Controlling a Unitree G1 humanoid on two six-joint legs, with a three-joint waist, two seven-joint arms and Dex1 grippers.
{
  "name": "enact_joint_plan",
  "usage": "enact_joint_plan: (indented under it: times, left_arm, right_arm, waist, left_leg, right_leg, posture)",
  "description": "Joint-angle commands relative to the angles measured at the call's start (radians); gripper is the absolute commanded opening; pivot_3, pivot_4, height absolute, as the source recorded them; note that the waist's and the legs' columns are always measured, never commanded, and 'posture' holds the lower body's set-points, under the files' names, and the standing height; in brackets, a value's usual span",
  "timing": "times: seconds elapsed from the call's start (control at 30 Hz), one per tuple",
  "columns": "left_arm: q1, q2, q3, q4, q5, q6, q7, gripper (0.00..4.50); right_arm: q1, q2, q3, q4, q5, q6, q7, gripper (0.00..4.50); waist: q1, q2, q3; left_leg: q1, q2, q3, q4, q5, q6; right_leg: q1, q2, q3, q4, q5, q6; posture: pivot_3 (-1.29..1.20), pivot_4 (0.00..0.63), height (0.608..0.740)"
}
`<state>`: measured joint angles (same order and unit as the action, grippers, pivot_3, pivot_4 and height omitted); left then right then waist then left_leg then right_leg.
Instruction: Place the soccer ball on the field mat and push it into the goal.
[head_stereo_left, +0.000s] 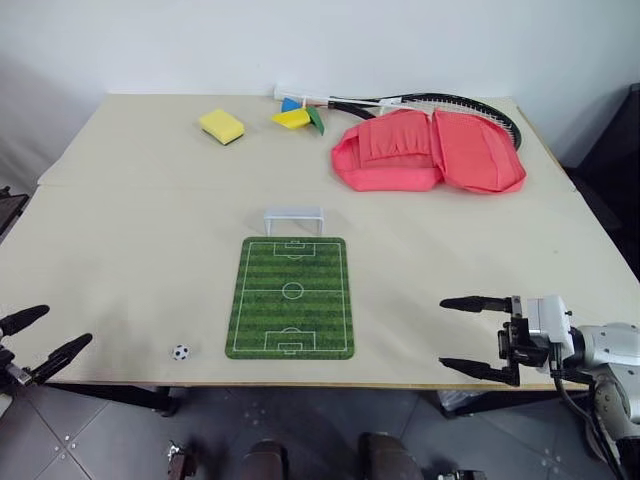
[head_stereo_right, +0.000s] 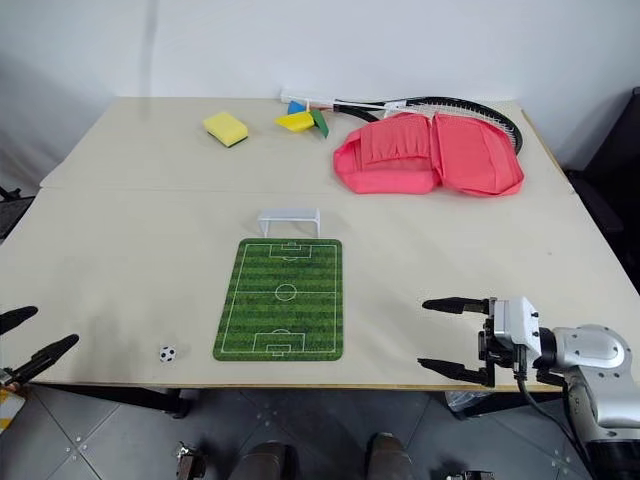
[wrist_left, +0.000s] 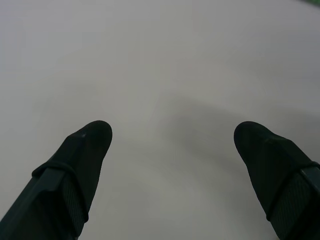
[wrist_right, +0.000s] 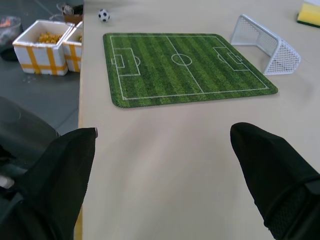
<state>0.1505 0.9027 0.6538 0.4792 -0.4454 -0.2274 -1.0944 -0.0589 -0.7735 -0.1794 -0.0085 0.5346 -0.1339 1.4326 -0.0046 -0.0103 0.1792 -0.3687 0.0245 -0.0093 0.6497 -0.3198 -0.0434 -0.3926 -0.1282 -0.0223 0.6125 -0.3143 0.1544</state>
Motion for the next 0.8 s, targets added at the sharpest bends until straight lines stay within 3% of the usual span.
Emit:
enact_joint_plan:
  times: [0.03, 0.17, 0.27, 0.53, 0.8]
  left_arm:
    - [0.005, -0.006, -0.013, -0.022, -0.008, -0.007, -0.033, 4.44]
    - [-0.039, -0.002, -0.010, 0.033, -0.068, -0.019, -0.154, 4.44]
    - [-0.039, -0.010, -0.028, 0.025, -0.084, -0.055, -0.255, 4.44]
    - [-0.026, -0.042, -0.101, -0.026, -0.078, -0.070, -0.373, 4.44]
    - [-0.007, -0.160, -0.233, -0.228, -0.053, 0.000, -0.282, 4.44]
  right_arm:
    - [0.001, 0.031, 0.016, -0.075, 0.053, 0.012, 0.005, 4.50]
    - [-0.042, 0.108, 0.076, -0.332, 0.253, 0.195, -0.117, 4.50]
    - [-0.048, 0.143, 0.089, -0.354, 0.295, 0.184, -0.042, 4.50]
    - [-0.038, 0.207, 0.120, -0.323, 0.251, 0.112, 0.051, 4.50]
    - [-0.028, 0.204, 0.096, -0.209, 0.178, 0.005, 0.093, 4.50]
  waist:
    - [-0.002, 0.000, 0.000]
    - [-0.004, 0.000, 0.000]
    - [0.000, 0.000, 0.000]
    - [0.003, -0.002, -0.001]
    - [0.003, -0.002, -0.001]
  left_leg:
    - [0.000, 0.001, 0.001, 0.000, 0.000, -0.001]
    - [0.000, 0.004, 0.003, 0.000, -0.001, -0.003]
    - [0.000, 0.005, 0.003, 0.002, -0.001, -0.004]
    - [-0.001, 0.005, 0.004, 0.008, -0.008, -0.001]
    - [-0.001, 0.005, 0.006, 0.010, -0.008, -0.001]
  right_leg:
    - [0.000, 0.000, 0.000, 0.001, 0.000, 0.000]
    - [-0.002, 0.003, 0.000, 0.004, 0.000, -0.001]
    - [-0.002, 0.004, 0.000, 0.005, -0.001, -0.001]
    - [0.000, 0.004, 0.000, 0.005, -0.001, -0.001]
    - [0.000, 0.004, 0.001, 0.006, 0.000, -0.001]
  posture:
    - [0.00, 0.150, 0.740]
    - [0.00, 0.150, 0.740]
    - [0.00, 0.150, 0.740]
    - [0.00, 0.150, 0.740]
    - [0.00, 0.150, 0.740]
